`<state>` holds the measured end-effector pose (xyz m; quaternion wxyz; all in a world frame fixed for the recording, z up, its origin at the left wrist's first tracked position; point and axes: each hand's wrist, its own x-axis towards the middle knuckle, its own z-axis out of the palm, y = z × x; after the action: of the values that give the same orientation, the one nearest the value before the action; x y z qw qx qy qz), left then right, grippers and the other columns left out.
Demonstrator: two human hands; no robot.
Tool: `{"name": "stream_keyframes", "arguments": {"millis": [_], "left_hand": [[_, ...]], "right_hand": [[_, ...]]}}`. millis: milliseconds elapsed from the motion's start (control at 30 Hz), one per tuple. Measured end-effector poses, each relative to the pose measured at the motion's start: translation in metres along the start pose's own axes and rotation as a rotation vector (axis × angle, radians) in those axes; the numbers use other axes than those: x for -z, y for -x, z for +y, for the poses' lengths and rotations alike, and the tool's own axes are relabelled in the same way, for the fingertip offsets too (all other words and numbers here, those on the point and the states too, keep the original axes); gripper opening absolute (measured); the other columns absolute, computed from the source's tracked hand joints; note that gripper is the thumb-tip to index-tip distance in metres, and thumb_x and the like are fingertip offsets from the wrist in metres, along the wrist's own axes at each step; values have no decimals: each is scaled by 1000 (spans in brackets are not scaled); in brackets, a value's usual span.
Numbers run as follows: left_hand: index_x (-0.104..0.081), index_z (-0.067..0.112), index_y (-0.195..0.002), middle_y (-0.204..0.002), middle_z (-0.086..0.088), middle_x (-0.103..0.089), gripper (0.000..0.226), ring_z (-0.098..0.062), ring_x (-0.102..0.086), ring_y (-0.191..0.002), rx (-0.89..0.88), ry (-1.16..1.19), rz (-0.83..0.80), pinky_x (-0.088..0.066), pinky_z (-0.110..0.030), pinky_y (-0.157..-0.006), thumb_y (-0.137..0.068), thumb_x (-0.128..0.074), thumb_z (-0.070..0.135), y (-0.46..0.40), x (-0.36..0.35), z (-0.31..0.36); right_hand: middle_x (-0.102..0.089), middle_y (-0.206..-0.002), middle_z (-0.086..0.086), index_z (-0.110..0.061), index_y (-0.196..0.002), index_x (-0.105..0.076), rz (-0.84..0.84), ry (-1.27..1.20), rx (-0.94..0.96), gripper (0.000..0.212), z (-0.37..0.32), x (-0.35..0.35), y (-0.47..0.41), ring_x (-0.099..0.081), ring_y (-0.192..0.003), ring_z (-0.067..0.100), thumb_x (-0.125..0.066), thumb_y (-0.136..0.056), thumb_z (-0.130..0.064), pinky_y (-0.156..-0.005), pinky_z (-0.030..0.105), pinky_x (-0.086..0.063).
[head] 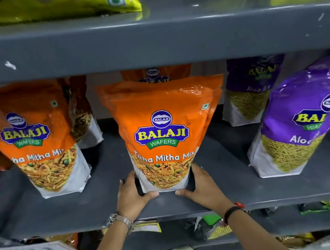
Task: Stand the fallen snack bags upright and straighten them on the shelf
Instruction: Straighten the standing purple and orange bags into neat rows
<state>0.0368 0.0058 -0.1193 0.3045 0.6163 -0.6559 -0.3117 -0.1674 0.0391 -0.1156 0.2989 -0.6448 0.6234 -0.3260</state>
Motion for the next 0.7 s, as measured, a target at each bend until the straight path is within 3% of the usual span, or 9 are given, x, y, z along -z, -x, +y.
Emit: {"name": "stream_keyframes", "arguments": {"millis": [233, 367, 433, 533, 633, 700], "left_hand": [[-40, 15, -120, -124, -6, -56, 73, -35, -39, -119, 7, -49, -18, -28, -55, -106, -61, -78, 30, 3, -1, 2], [-34, 14, -126, -131, -7, -53, 78, -35, -41, -121, -44, -90, -15, -25, -53, -109, -63, -77, 30, 5, -1, 6], [-26, 14, -134, -139, -7, -44, 86, -30, -39, -127, -70, -9, -20, -22, -49, -112, -65, -76, 26, 9, -1, 4], [-21, 15, -138, -146, -7, -33, 84, -24, -32, -133, -92, 159, 111, -28, -41, -109, -71, -72, 21, 20, 8, 0], [-31, 8, -134, -140, -13, -41, 73, -29, -37, -130, -194, 71, 345, -33, -46, -107, -72, -70, 16, 25, 33, -10], [-35, 5, -131, -137, -13, -43, 68, -24, -38, -128, -238, 38, 460, -35, -48, -106, -73, -69, 14, 22, 57, -21]], "right_hand": [[-54, -126, 3, -26, -122, -40, 39, 25, -34, 70, 7, -1, 4, -46, -117, 20, -77, -64, -39, -89, 25, -36], [-43, -140, 0, -26, -134, -28, 43, -69, -31, 89, 5, 1, 8, -37, -130, 17, -80, -62, -37, -102, 31, -35], [-37, -144, 0, -23, -138, -24, 203, -133, -31, 96, 1, 2, 21, -30, -132, 9, -80, -62, -39, -107, 33, -32], [-43, -127, -2, -19, -129, -35, 469, -38, 139, 72, -8, -2, 43, -30, -120, -1, -68, -72, -47, -102, 19, -29], [-43, -119, -7, -17, -122, -40, 427, 63, 377, 50, -34, -19, 48, -33, -117, 2, -53, -84, -47, -104, 6, -23], [-45, -120, -5, -16, -121, -41, 344, 113, 499, 42, -59, -39, 39, -38, -116, 8, -42, -90, -44, -106, 13, -24]]}}
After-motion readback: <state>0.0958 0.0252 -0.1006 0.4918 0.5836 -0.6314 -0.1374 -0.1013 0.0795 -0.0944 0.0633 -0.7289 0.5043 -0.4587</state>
